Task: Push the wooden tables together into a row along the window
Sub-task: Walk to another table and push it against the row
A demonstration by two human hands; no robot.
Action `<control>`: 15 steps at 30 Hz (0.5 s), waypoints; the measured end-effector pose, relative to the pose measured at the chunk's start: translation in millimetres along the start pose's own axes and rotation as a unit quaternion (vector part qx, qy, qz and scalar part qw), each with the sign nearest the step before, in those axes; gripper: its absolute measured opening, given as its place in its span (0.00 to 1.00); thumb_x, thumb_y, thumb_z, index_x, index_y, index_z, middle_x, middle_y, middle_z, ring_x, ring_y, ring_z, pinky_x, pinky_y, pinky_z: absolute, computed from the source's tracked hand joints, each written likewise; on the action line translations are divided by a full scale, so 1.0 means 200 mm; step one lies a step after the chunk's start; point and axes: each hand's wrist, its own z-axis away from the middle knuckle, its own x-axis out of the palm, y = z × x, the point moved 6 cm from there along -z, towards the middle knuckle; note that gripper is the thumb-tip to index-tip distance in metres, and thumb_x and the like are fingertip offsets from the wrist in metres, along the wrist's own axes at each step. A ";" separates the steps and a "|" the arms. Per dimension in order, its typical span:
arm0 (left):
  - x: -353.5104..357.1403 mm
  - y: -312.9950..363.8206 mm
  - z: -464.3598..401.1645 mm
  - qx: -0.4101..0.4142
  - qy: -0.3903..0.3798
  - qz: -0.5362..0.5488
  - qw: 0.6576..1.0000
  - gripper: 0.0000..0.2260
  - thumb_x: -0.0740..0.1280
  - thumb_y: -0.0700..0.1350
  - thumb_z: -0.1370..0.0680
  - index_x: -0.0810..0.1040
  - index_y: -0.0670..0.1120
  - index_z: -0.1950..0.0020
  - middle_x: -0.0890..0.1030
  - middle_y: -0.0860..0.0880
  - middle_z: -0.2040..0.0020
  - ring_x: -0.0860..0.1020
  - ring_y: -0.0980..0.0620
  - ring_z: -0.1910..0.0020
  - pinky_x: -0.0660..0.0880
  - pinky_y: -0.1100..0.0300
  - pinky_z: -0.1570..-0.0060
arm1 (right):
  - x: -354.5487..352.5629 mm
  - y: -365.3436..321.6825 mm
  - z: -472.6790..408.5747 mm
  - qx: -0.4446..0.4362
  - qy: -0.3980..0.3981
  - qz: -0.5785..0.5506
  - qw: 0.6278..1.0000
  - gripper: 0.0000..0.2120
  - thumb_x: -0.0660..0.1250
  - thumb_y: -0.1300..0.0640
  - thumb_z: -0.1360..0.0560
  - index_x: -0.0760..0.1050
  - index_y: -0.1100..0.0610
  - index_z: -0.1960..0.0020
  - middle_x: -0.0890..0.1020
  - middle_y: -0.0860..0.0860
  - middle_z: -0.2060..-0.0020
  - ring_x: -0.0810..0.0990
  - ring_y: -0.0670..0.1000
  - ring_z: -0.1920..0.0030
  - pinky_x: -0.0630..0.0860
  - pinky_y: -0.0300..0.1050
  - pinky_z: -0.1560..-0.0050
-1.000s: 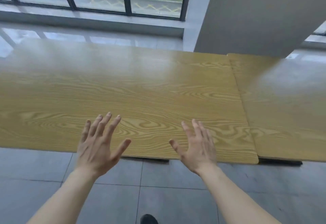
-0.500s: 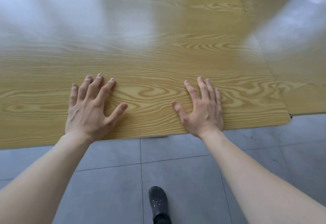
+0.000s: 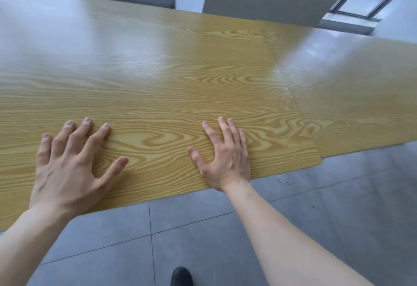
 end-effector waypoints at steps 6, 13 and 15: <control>0.04 -0.04 -0.06 -0.015 0.020 0.038 0.999 0.40 0.53 0.77 0.27 0.61 0.58 0.20 0.61 0.48 0.18 0.43 0.61 0.22 0.53 0.34 0.22 | 0.01 0.00 -0.06 -0.007 0.001 -0.018 1.000 0.37 0.53 0.25 0.24 0.61 0.40 0.19 0.56 0.52 0.16 0.48 0.53 0.16 0.45 0.60 0.18; 0.06 -0.07 -0.09 -0.022 0.025 0.086 0.996 0.41 0.53 0.79 0.28 0.61 0.60 0.20 0.60 0.48 0.18 0.42 0.63 0.22 0.52 0.33 0.21 | 0.01 -0.01 -0.09 -0.009 -0.004 -0.016 1.000 0.37 0.53 0.25 0.24 0.60 0.39 0.19 0.55 0.53 0.16 0.48 0.54 0.16 0.45 0.61 0.18; 0.06 -0.06 -0.09 -0.023 0.023 0.071 0.997 0.40 0.53 0.78 0.28 0.61 0.60 0.20 0.60 0.48 0.18 0.43 0.62 0.21 0.52 0.33 0.22 | 0.01 -0.01 -0.09 -0.010 -0.002 -0.017 1.000 0.37 0.53 0.25 0.24 0.59 0.39 0.19 0.55 0.53 0.16 0.47 0.54 0.16 0.45 0.60 0.18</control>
